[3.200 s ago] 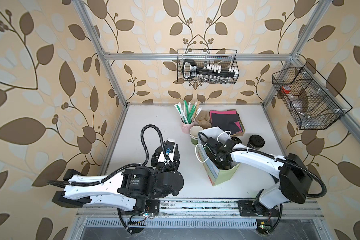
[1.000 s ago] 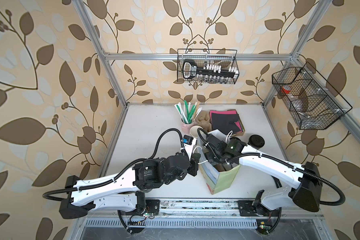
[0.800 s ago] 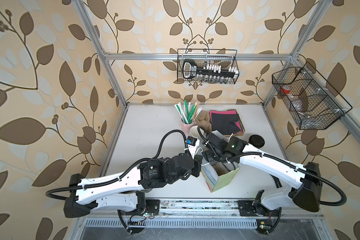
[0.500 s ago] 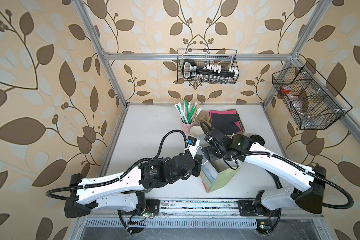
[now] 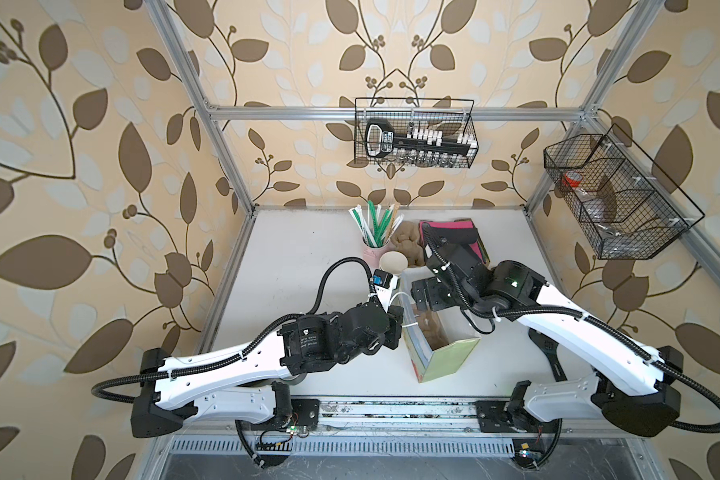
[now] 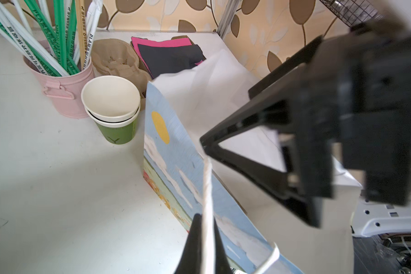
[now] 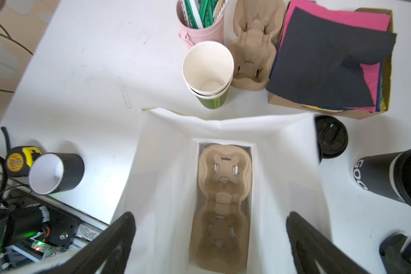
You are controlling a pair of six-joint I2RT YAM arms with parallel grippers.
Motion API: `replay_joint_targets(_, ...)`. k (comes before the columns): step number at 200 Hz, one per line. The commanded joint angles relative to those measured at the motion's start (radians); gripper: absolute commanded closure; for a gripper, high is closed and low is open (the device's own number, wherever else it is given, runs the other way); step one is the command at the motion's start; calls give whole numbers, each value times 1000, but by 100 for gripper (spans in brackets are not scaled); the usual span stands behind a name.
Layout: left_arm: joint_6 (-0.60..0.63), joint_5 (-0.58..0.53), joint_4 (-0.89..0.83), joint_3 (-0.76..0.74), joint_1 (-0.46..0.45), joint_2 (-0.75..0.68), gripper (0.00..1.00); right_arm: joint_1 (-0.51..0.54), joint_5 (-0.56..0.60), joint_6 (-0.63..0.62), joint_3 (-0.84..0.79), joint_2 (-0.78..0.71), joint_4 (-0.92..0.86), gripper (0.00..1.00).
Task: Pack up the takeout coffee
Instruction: 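Lift the right gripper out of the bag while left grips the bag handle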
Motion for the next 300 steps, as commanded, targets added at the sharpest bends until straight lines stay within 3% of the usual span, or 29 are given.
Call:
replay_joint_targets(1, 29, -23, 21, -10, 18, -14, 100, 6, 22, -22, 32, -30, -49, 0)
replay_joint_targets(60, 29, -41, 6, -9, 26, 3, 100, -13, -24, -66, 81, -121, -25, 2)
replay_joint_targets(77, 27, -45, 0, -7, 26, 3, 100, -67, -108, -93, 43, -158, 18, 3)
replay_joint_targets(101, 27, -48, -8, -1, 26, 5, 100, -166, -328, -114, -80, -246, 162, 4)
replay_joint_targets(134, 27, -45, -18, 8, 26, 12, 100, -214, -542, -134, -155, -314, 299, 4)
replay_joint_targets(203, 30, -24, -27, 36, 28, 25, 100, -299, -724, -96, -350, -372, 518, 2)
replay_joint_targets(231, 30, -37, -33, 37, 29, 16, 100, -329, -781, -100, -354, -413, 602, 3)
replay_joint_targets(255, 26, -43, -44, 42, 28, 22, 100, -378, -897, -91, -351, -410, 669, 2)
replay_joint_targets(273, 18, -52, -56, 49, 29, 32, 100, -415, -1063, -39, -371, -388, 770, 3)
replay_joint_targets(300, 15, -81, -79, 59, 31, 40, 100, -416, -1127, 35, -361, -387, 901, 3)
